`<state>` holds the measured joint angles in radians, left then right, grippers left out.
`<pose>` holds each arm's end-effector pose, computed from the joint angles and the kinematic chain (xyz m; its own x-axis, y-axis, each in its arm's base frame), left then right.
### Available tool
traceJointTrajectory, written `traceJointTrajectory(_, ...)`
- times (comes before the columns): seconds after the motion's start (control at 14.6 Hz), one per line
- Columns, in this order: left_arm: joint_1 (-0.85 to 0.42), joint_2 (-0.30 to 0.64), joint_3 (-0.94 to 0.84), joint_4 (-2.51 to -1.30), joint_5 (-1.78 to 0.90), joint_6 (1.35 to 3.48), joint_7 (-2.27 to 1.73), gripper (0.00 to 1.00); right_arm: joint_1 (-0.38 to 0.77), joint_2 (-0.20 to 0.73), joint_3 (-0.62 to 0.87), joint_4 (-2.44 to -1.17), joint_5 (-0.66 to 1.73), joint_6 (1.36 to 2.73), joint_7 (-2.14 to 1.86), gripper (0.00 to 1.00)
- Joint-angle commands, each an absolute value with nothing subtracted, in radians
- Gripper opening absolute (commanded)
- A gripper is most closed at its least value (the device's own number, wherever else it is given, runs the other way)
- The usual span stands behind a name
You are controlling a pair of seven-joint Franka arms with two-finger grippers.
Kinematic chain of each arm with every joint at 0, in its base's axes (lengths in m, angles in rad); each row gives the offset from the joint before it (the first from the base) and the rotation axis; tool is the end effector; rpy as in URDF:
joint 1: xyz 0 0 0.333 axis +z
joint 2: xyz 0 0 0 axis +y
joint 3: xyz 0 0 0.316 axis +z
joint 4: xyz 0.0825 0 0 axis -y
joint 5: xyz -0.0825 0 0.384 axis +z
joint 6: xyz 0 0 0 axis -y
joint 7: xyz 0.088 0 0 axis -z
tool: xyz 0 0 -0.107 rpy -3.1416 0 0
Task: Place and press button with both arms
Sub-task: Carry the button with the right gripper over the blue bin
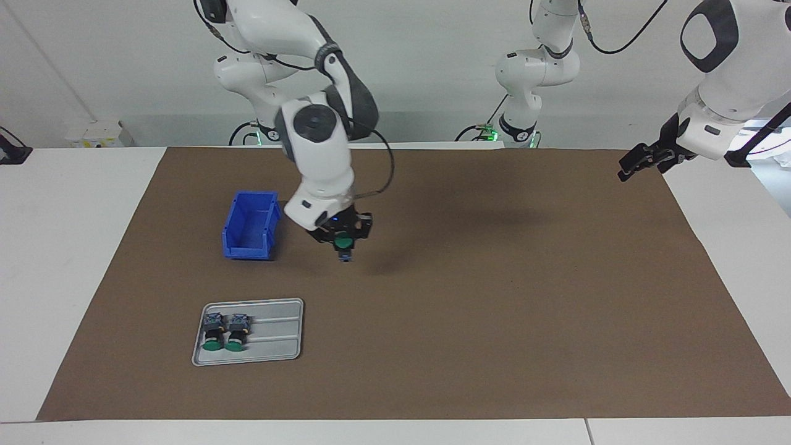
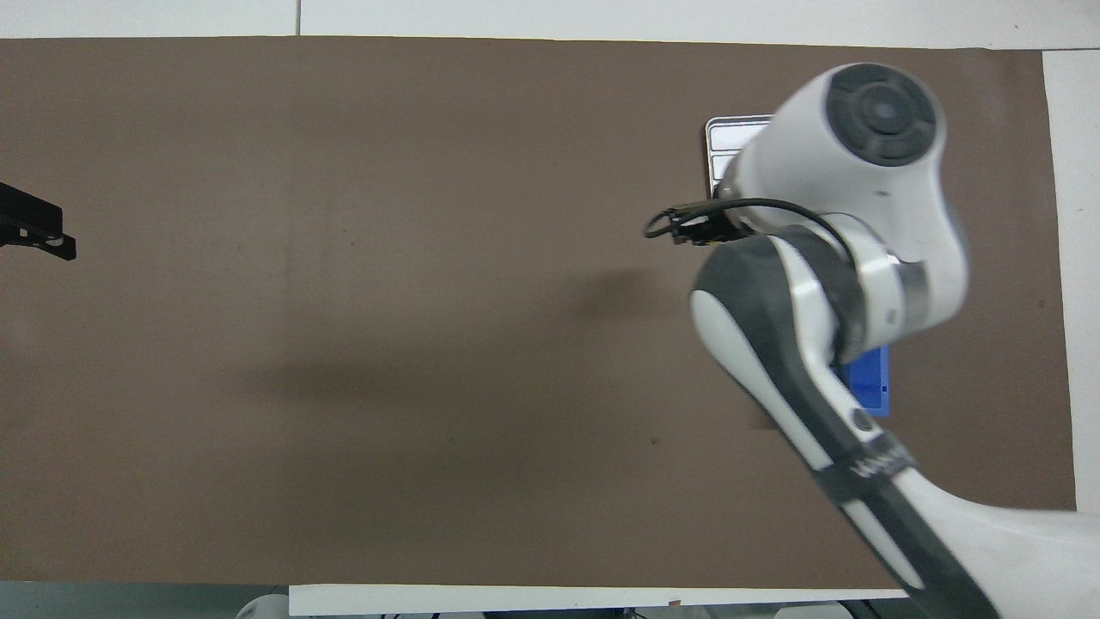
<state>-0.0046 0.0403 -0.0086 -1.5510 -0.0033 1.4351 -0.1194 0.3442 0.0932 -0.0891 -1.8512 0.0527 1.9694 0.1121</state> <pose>0.5510 -0.0076 0.6006 0.9823 0.1057 -0.1549 0.1046 -0.9944 -0.0149 0.5695 0.1535 0.4721 0.9922 0.1229 0.0203 0.1237 -0.9914 -0.0433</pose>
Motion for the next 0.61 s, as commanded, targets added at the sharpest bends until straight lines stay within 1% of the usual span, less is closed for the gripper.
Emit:
traceJointTrajectory(0.0, 0.005, 0.037, -0.009, -1.551, -0.006, 1.439, -0.112, 1.0, 0.183, -0.119, -0.068, -2.101, 0.049, 1.994, -0.079, 0.01)
traceJointTrajectory(0.07, 0.006, 0.037, -0.009, -1.551, -0.006, 1.439, -0.112, 1.0, 0.134, -0.149, -0.069, -2.146, 0.049, 2.002, -0.137, 0.01)
traceJointTrajectory(0.2, 0.006, 0.037, -0.009, -1.551, -0.006, 1.439, -0.112, 1.0, 0.068, -0.167, -0.069, -2.209, 0.049, 2.032, -0.155, 0.01)
traceJointTrajectory(0.34, 0.006, 0.037, -0.009, -1.551, -0.006, 1.44, -0.112, 1.0, 0.061, -0.175, -0.069, -2.252, 0.049, 2.062, -0.152, 0.01)
traceJointTrajectory(0.55, 0.006, 0.037, -0.009, -1.551, -0.006, 1.439, -0.112, 1.0, 0.061, -0.158, -0.069, -2.286, 0.049, 2.078, -0.176, 0.01)
